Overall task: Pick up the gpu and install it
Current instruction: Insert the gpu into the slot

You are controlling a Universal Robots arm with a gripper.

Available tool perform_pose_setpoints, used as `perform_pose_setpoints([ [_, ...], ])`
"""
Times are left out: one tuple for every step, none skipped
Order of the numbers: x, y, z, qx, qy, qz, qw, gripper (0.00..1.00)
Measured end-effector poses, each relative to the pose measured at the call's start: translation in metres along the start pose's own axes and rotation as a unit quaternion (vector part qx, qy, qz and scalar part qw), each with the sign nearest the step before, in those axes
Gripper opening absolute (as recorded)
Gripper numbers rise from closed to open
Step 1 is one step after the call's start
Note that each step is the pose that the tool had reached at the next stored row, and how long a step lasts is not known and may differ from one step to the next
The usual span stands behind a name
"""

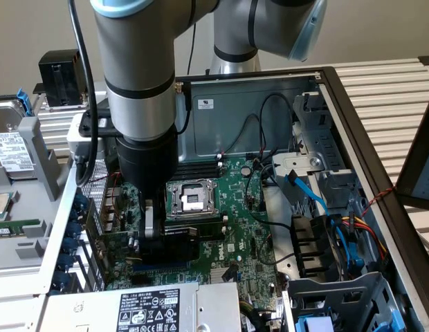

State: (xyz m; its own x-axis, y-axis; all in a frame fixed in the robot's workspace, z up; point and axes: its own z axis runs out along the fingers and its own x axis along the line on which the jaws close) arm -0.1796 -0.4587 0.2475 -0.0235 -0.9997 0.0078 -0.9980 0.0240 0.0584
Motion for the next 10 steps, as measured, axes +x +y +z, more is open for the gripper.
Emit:
perform_pose_setpoints([
  [0.0, -0.0001, 0.0001, 0.0, 0.0, 0.0, 1.0, 0.27],
  [0.0, -0.0002, 0.0002, 0.0, 0.0, 0.0, 1.0, 0.27],
  [0.0, -0.0003, 0.0004, 0.0, 0.0, 0.0, 1.0, 0.27],
  [0.0, -0.0004, 0.0006, -0.0001, 0.0, 0.0, 1.0, 0.27],
  [0.0, -0.0006, 0.0008, -0.0001, 0.0, 0.0, 1.0, 0.27],
  [0.0, -0.0006, 0.0009, -0.0001, 0.0, 0.0, 1.0, 0.27],
  [0.0, -0.0006, 0.0011, -0.0001, 0.0, 0.0, 1.0, 0.27],
  [0.0, -0.0006, 0.0012, 0.0, 0.0, 0.0, 1.0, 0.27],
  [0.0, -0.0006, 0.0014, 0.0, 0.0, 0.0, 1.0, 0.27],
  [0.0, -0.0007, 0.0018, 0.0, 0.0001, 0.0, 1.0, 0.27],
])
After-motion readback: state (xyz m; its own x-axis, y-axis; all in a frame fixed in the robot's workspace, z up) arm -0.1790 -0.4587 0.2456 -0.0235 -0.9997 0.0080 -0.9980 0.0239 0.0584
